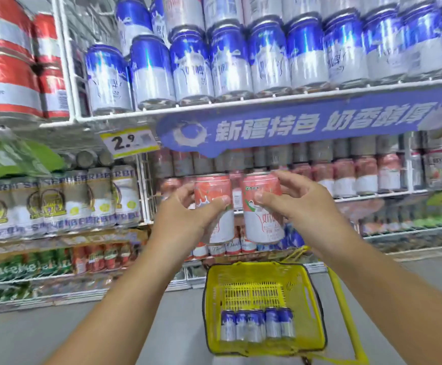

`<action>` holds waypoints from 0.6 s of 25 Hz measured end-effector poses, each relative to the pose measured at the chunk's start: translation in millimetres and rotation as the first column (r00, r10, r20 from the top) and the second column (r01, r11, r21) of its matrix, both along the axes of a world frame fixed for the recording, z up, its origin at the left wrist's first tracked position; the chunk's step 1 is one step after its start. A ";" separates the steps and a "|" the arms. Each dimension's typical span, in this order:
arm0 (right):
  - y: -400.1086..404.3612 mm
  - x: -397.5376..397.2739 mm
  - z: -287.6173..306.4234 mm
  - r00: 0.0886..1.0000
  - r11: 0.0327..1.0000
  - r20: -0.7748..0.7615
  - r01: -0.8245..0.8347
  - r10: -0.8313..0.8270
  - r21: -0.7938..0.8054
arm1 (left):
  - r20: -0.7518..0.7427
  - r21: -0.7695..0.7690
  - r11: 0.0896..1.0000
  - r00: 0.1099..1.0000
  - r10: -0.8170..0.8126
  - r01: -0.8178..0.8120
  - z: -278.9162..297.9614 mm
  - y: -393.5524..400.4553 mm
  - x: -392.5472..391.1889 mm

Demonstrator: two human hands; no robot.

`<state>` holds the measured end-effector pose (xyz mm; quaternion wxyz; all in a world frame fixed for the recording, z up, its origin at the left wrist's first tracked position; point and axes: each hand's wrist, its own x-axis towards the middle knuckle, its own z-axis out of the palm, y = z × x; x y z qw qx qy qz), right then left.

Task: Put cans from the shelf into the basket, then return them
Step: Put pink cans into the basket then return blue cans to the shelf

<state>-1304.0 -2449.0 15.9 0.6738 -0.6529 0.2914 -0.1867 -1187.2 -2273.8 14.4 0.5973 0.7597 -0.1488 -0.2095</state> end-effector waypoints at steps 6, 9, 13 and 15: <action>3.2 -28.7 -107.4 0.985 0.997 -0.166 0.047 -0.035 0.068 | -0.088 0.135 0.991 0.996 0.015 -0.003 -110.3 4.1 -25.3; -4.7 -39.7 -165.9 0.962 0.996 -0.272 0.041 -0.016 0.084 | -0.169 0.182 0.983 0.985 0.046 -0.015 -173.5 -2.9 -39.3; -28.2 -48.8 -263.2 0.939 0.988 -0.344 0.070 -0.020 0.134 | -0.198 0.290 0.955 0.972 0.129 -0.067 -279.4 -22.7 -48.1; -45.2 -51.3 -317.3 0.922 0.985 -0.383 0.117 -0.062 0.123 | -0.207 0.341 0.936 0.963 0.171 -0.093 -335.3 -36.6 -50.0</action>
